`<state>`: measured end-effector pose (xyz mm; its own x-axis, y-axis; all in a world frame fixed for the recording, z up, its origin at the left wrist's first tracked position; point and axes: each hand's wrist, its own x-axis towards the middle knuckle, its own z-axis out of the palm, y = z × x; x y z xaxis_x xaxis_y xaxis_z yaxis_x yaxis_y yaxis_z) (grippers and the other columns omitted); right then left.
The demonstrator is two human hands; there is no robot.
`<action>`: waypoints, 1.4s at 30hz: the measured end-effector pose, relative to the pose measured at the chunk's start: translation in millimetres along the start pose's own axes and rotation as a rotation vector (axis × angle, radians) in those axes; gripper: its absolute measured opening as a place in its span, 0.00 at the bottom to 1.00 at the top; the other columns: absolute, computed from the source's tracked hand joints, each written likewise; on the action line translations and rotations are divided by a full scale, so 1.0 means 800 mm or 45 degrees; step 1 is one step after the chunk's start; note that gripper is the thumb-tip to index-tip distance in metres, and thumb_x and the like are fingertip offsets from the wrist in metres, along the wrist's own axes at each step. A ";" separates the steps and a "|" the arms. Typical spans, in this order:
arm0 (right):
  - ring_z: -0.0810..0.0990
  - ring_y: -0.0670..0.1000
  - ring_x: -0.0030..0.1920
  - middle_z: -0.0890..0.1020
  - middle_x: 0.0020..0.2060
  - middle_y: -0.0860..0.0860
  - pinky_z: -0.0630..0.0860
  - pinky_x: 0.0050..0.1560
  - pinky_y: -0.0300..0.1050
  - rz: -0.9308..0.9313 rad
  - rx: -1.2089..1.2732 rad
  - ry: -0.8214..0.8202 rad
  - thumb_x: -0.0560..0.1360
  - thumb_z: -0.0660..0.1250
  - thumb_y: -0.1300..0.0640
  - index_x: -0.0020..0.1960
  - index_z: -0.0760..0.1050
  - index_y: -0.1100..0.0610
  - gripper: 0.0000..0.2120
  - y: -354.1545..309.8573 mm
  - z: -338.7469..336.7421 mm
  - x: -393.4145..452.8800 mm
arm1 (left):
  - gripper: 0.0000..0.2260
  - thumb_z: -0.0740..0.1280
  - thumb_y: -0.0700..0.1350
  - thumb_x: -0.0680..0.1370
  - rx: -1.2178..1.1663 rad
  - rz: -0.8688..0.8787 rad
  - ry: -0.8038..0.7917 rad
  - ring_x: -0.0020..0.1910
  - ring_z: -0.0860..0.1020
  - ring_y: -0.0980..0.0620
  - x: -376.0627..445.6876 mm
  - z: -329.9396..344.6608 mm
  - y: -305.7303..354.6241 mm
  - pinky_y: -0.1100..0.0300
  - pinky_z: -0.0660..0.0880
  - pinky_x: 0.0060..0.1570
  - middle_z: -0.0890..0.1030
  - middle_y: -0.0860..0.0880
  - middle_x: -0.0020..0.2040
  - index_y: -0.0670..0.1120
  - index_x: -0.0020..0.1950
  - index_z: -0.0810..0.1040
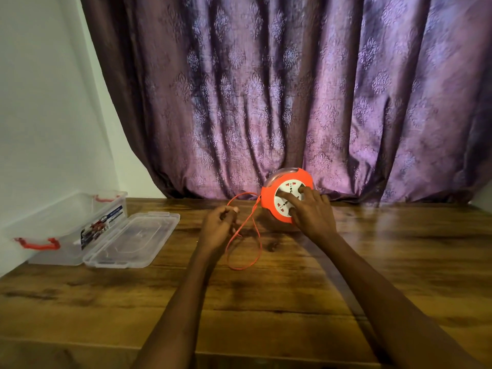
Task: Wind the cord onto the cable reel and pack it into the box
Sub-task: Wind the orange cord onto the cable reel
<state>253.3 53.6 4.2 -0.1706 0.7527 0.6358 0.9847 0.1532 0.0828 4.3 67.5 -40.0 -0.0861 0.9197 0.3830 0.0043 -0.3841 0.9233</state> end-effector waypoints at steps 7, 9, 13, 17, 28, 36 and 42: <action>0.77 0.61 0.56 0.77 0.58 0.57 0.73 0.51 0.55 0.066 0.051 0.054 0.70 0.70 0.54 0.69 0.70 0.38 0.29 -0.003 -0.001 0.008 | 0.20 0.59 0.58 0.82 -0.148 -0.487 -0.459 0.40 0.82 0.52 -0.003 0.014 0.008 0.60 0.75 0.42 0.86 0.44 0.50 0.46 0.52 0.83; 0.76 0.61 0.57 0.77 0.59 0.57 0.72 0.52 0.55 0.074 0.051 0.057 0.70 0.70 0.53 0.70 0.70 0.38 0.29 -0.004 -0.002 0.010 | 0.20 0.55 0.59 0.82 -0.310 -0.613 -0.703 0.54 0.83 0.50 -0.006 0.015 0.008 0.55 0.74 0.57 0.85 0.45 0.58 0.48 0.53 0.83; 0.75 0.61 0.58 0.76 0.60 0.57 0.72 0.52 0.55 0.081 0.037 0.060 0.72 0.69 0.53 0.71 0.68 0.38 0.29 -0.005 -0.002 0.012 | 0.16 0.58 0.56 0.81 -0.713 -0.739 -0.825 0.41 0.85 0.44 -0.013 0.015 0.015 0.47 0.80 0.50 0.84 0.44 0.41 0.48 0.47 0.81; 0.75 0.61 0.59 0.75 0.61 0.57 0.72 0.53 0.55 0.101 0.028 0.059 0.72 0.69 0.53 0.72 0.66 0.37 0.30 -0.003 -0.004 0.014 | 0.13 0.59 0.51 0.79 -0.952 -0.772 -0.693 0.17 0.68 0.53 -0.005 0.004 0.017 0.67 0.62 0.20 0.72 0.49 0.27 0.44 0.46 0.79; 0.76 0.62 0.54 0.77 0.58 0.58 0.71 0.52 0.56 0.061 -0.090 -0.003 0.70 0.70 0.53 0.69 0.70 0.37 0.29 0.002 0.000 0.012 | 0.11 0.65 0.49 0.81 0.414 -0.228 0.487 0.38 0.84 0.44 0.003 -0.038 0.010 0.54 0.80 0.41 0.84 0.44 0.37 0.44 0.44 0.79; 0.76 0.62 0.49 0.77 0.50 0.57 0.70 0.47 0.55 0.108 -0.107 -0.024 0.68 0.71 0.53 0.67 0.72 0.38 0.29 0.000 0.013 0.009 | 0.19 0.65 0.65 0.77 -0.528 0.033 0.027 0.17 0.60 0.59 0.011 -0.035 0.031 0.67 0.53 0.18 0.67 0.54 0.23 0.51 0.48 0.84; 0.74 0.62 0.56 0.75 0.56 0.58 0.69 0.53 0.56 0.278 -0.033 -0.047 0.72 0.69 0.55 0.71 0.68 0.36 0.30 0.009 0.014 0.011 | 0.32 0.50 0.69 0.79 0.563 0.092 -0.453 0.29 0.74 0.53 -0.001 -0.019 0.027 0.58 0.71 0.37 0.80 0.49 0.27 0.53 0.38 0.88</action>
<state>258.3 68.9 1.6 0.0457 0.7891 0.6126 0.9989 -0.0317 -0.0337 -11.0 57.4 -20.8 0.2702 0.8924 0.3615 0.4204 -0.4471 0.7895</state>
